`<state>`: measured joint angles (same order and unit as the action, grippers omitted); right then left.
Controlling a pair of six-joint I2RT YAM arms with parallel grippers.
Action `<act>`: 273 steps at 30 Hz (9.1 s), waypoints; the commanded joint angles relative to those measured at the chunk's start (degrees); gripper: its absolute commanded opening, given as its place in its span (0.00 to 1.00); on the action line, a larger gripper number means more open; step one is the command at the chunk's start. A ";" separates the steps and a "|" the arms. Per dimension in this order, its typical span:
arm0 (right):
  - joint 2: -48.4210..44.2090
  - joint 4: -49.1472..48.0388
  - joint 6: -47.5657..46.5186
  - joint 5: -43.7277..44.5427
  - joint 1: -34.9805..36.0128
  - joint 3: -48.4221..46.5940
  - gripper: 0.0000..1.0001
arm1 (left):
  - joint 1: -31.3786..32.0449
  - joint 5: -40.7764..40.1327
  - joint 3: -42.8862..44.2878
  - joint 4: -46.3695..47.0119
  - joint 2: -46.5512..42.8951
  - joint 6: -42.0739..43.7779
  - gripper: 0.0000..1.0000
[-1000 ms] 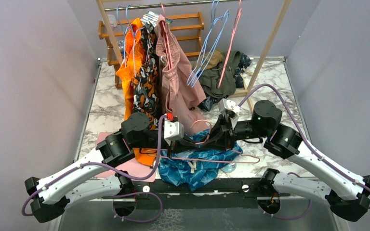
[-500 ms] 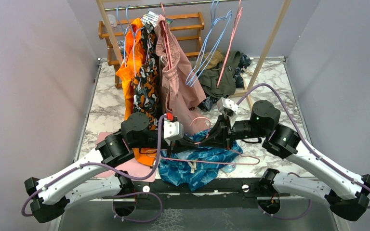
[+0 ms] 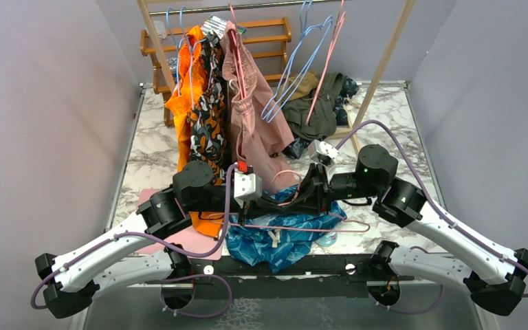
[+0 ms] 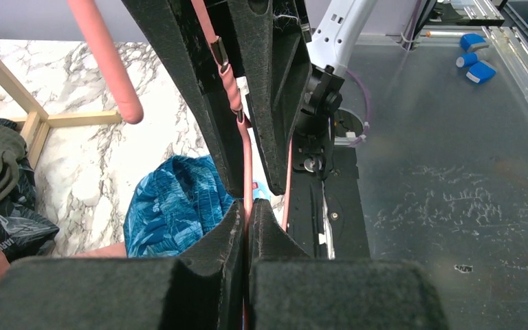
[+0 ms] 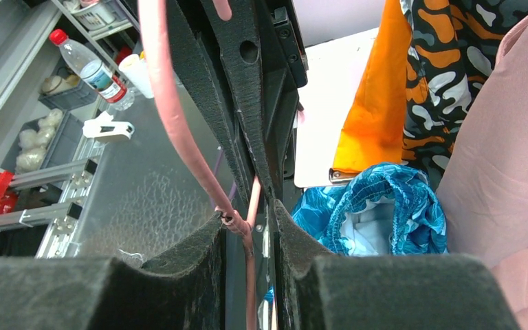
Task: Place the shorts on the hanger
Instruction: Hang the shorts on the hanger.
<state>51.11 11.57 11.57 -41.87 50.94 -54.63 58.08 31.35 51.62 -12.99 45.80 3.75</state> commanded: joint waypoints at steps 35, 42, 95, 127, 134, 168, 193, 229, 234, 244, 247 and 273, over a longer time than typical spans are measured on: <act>-8.80 2.96 -2.05 15.27 0.30 2.02 0.01 | -0.16 -18.55 -3.17 2.27 -6.80 -3.55 0.99; -16.09 15.17 -5.05 25.79 0.30 0.92 0.01 | -0.16 -34.28 -6.70 -1.51 -17.09 -12.10 0.99; -18.98 24.54 -12.10 17.89 0.30 -0.71 0.01 | -0.16 -45.27 -6.04 -23.58 2.18 -36.51 0.00; -4.35 2.77 -12.54 23.36 0.30 6.44 0.01 | -0.16 -39.92 -1.40 -22.82 -2.40 -38.30 0.00; -9.35 11.31 -14.59 28.59 0.30 5.12 0.01 | -0.21 -46.66 -1.17 -24.50 -3.37 -39.50 0.00; 0.24 -34.61 9.08 20.35 0.62 20.26 0.01 | -0.17 -27.57 0.63 -10.16 -3.45 -40.18 0.00; 5.25 -53.69 18.23 19.81 3.12 24.19 0.01 | -0.14 -19.30 -0.69 -2.05 -0.64 -42.63 0.00; 1.49 -78.77 30.88 21.21 3.11 28.79 0.01 | -0.12 -10.24 1.54 1.57 -10.68 -40.58 0.99; -0.74 -78.65 29.26 21.39 3.09 28.09 0.01 | -0.16 -7.44 5.31 1.68 -12.08 -37.08 0.99; -10.45 -65.87 15.33 20.51 3.11 16.76 0.01 | -0.16 -5.13 24.49 -0.20 -12.07 -25.56 0.99; -11.96 -65.07 11.98 19.35 3.12 12.29 0.01 | -0.16 -4.47 31.52 -0.55 -10.69 -22.43 0.99; -7.32 -79.09 10.15 18.27 3.12 7.92 0.01 | -0.16 -18.34 30.80 -2.11 -15.26 -10.76 0.99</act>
<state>46.19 -64.90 23.97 -25.17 53.69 -45.34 58.19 19.68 82.89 -14.79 32.88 -10.44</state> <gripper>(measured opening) 0.038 0.992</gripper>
